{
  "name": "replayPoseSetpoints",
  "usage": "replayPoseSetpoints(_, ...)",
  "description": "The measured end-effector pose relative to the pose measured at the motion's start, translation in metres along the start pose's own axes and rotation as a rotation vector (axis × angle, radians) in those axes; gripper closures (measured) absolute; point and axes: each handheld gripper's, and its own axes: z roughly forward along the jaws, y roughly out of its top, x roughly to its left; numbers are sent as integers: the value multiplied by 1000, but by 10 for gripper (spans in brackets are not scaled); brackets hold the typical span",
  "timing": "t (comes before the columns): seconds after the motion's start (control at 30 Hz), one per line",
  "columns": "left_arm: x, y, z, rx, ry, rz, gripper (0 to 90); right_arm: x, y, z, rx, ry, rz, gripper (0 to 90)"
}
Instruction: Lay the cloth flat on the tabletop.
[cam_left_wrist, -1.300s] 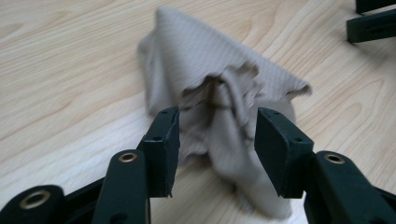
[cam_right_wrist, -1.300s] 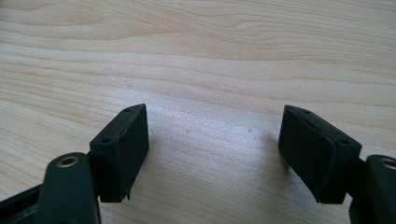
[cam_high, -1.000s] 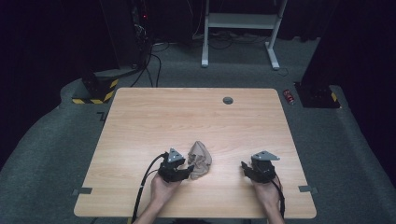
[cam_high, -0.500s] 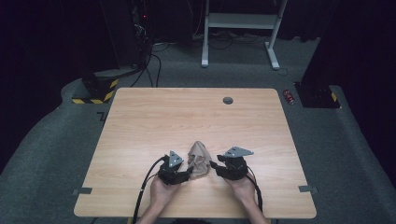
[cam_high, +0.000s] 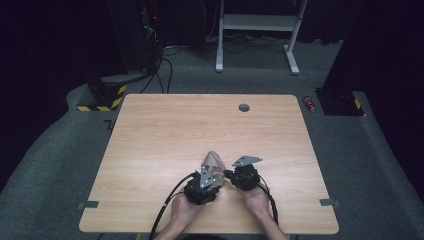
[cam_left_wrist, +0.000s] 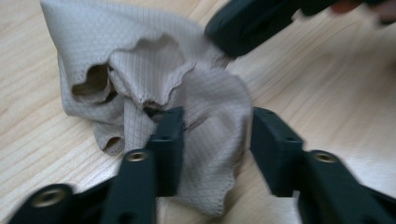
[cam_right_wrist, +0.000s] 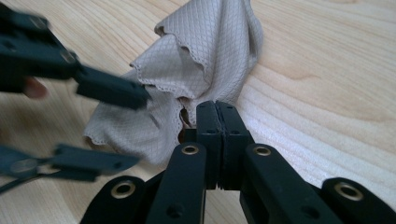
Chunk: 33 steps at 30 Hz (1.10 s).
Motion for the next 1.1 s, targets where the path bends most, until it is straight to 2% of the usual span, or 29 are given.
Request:
replayPoseSetpoints(0.07,2,0,-1,-3,14,3,693,0,2,-2,-3,-2,0,889)
replayPoseSetpoints(0.17,6,0,-5,9,6,12,834,-2,4,-4,-13,-7,-11,889)
replayPoseSetpoints(0.23,10,-1,-8,15,3,15,883,-3,6,-6,-13,-10,-6,889)
replayPoseSetpoints(0.37,19,-4,-20,-27,-29,-45,889,-4,12,-11,-36,-22,-12,890)
replayPoseSetpoints(0.43,26,-7,-28,-48,-27,-69,890,-6,16,-15,-48,-30,-19,890)
replayPoseSetpoints(0.5,33,-10,-36,-53,-3,-73,890,-7,20,-19,-55,-43,-27,890)
replayPoseSetpoints(0.57,40,-14,-43,-61,8,-102,890,-10,24,-22,-59,-55,-27,890)
replayPoseSetpoints(0.77,58,-28,-50,-30,49,-162,890,-16,33,-22,-68,-86,-25,889)
replayPoseSetpoints(0.9,61,-36,-45,7,69,-176,885,-18,33,-10,-30,-97,-20,877)
replayPoseSetpoints(0.93,62,-38,-45,12,75,-169,884,-19,32,-8,-22,-99,-16,841)
replayPoseSetpoints(1.0,62,-41,-44,10,72,-188,881,-22,28,-8,-22,-106,10,764)
replayPoseSetpoints(1.1,63,-43,-44,9,70,-191,881,-19,21,-20,-61,-119,36,708)
